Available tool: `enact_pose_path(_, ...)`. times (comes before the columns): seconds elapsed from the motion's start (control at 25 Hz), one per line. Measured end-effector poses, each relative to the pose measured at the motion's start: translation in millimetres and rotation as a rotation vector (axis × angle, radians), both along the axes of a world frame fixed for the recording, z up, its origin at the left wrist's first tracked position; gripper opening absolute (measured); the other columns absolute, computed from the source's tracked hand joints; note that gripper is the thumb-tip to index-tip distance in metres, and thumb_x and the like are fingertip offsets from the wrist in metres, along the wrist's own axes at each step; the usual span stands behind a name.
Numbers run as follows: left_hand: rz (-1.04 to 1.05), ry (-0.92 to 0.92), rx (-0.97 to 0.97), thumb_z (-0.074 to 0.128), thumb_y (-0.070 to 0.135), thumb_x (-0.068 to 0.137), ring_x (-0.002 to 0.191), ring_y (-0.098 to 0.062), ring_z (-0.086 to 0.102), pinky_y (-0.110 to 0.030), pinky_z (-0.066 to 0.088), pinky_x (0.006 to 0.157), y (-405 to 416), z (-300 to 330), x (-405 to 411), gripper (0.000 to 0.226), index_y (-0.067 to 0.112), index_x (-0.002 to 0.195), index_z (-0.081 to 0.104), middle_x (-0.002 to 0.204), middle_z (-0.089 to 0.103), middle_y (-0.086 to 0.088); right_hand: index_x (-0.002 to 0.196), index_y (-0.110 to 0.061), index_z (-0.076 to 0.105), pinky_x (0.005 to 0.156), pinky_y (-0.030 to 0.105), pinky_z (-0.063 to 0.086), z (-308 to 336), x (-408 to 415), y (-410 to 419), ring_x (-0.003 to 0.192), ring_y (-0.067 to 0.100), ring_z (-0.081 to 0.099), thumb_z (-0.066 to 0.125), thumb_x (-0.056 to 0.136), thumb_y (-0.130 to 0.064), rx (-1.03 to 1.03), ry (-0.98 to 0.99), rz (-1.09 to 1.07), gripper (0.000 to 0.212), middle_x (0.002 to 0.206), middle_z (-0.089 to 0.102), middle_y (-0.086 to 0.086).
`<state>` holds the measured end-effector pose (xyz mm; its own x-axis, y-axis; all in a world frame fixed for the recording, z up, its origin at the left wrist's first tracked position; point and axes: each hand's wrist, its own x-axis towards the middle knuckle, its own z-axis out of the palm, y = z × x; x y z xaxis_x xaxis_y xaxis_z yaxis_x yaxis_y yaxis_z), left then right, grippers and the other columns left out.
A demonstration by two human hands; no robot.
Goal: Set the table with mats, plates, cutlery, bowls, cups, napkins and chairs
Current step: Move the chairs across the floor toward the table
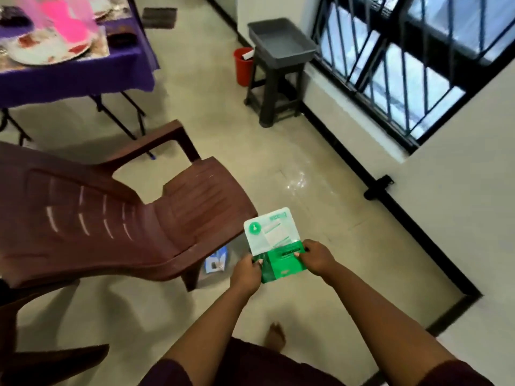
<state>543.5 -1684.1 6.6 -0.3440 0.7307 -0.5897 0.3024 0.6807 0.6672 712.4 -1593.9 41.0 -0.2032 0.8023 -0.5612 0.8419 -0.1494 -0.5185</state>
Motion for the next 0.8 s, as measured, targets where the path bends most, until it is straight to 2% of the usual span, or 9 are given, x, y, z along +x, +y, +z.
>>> enact_pose_path(0.12, -0.011, -0.003, 0.119, 0.049, 0.018, 0.098, 0.100, -0.031, 0.061, -0.035, 0.048, 0.080, 59.4, 17.1, 32.1, 0.018, 0.006, 0.109, 0.056, 0.109, 0.065, -0.013, 0.099, -0.008, 0.063, 0.059, 0.023, 0.045, 12.6, 37.4, 39.9, 0.083, 0.019, 0.063, 0.059, 0.094, -0.018, 0.024, 0.089, -0.187, 0.012, 0.101, 0.068, 0.008)
enact_pose_path(0.2, -0.011, 0.011, 0.165, 0.052, 0.016, 0.097, 0.091, -0.029, 0.061, -0.034, 0.047, 0.075, 96.4, 25.9, 41.9, 0.014, 0.004, 0.102, 0.057, 0.101, 0.065, -0.014, 0.100, -0.011, 0.064, 0.063, 0.026, 0.048, 17.3, 48.8, 66.5, 0.086, 0.020, 0.065, 0.059, 0.094, -0.017, 0.040, 0.160, -0.292, 0.011, 0.101, 0.069, 0.008)
enact_pose_path(0.32, 0.034, 0.037, 0.218, 0.056, 0.014, 0.095, 0.082, -0.025, 0.060, -0.035, 0.047, 0.072, 147.3, 25.9, 38.8, 0.008, 0.008, 0.092, 0.060, 0.087, 0.064, -0.008, 0.099, -0.013, 0.064, 0.073, 0.033, 0.054, 11.8, 48.9, 108.6, 0.088, 0.020, 0.067, 0.060, 0.094, -0.017, 0.047, 0.219, -0.335, 0.008, 0.102, 0.070, 0.007)
enact_pose_path(0.4, 0.066, 0.055, 0.209, 0.058, 0.014, 0.094, 0.080, -0.023, 0.061, -0.034, 0.048, 0.072, 185.7, 17.2, 32.1, 0.008, 0.014, 0.086, 0.059, 0.083, 0.064, -0.004, 0.103, -0.013, 0.064, 0.080, 0.037, 0.057, 3.5, 40.7, 144.2, 0.090, 0.021, 0.068, 0.060, 0.094, -0.018, 0.036, 0.224, -0.315, 0.011, 0.104, 0.070, 0.007)
enact_pose_path(0.48, 0.094, 0.066, 0.181, 0.059, 0.016, 0.094, 0.078, -0.022, 0.061, -0.032, 0.049, 0.069, 225.5, 6.1, 24.7, 0.010, 0.017, 0.084, 0.057, 0.082, 0.065, -0.003, 0.105, -0.012, 0.063, 0.080, 0.035, 0.056, -0.6, 30.1, 183.1, 0.091, 0.020, 0.067, 0.059, 0.094, -0.018, 0.023, 0.201, -0.268, 0.013, 0.107, 0.069, 0.007)
enact_pose_path(0.6, 0.143, 0.053, 0.158, 0.059, 0.019, 0.094, 0.077, -0.023, 0.061, -0.033, 0.051, 0.068, 302.3, -3.2, 9.5, 0.011, 0.018, 0.083, 0.056, 0.080, 0.064, -0.001, 0.105, -0.009, 0.059, 0.063, 0.022, 0.049, 0.3, 10.1, 270.6, 0.088, 0.018, 0.063, 0.056, 0.096, -0.018, 0.016, 0.139, -0.130, 0.013, 0.107, 0.067, 0.006)
enact_pose_path(0.68, 0.157, 0.063, 0.148, 0.057, 0.020, 0.095, 0.075, -0.021, 0.058, -0.030, 0.043, 0.063, 359.5, 2.7, -6.5, 0.010, 0.016, 0.086, 0.056, 0.080, 0.062, 0.000, 0.106, -0.007, 0.058, 0.059, 0.020, 0.046, 13.7, -8.9, 340.4, 0.087, 0.017, 0.061, 0.056, 0.096, -0.019, 0.036, 0.089, -0.031, 0.015, 0.106, 0.066, 0.006)
enact_pose_path(0.8, 0.214, 0.062, 0.192, 0.057, 0.020, 0.095, 0.072, -0.020, 0.054, -0.028, 0.039, 0.057, 437.4, 24.5, -37.7, 0.010, 0.013, 0.088, 0.057, 0.078, 0.059, 0.000, 0.108, -0.008, 0.059, 0.078, 0.033, 0.056, 32.0, -43.7, 435.0, 0.095, 0.020, 0.066, 0.056, 0.096, -0.021, 0.041, 0.105, 0.022, 0.018, 0.107, 0.067, 0.005)
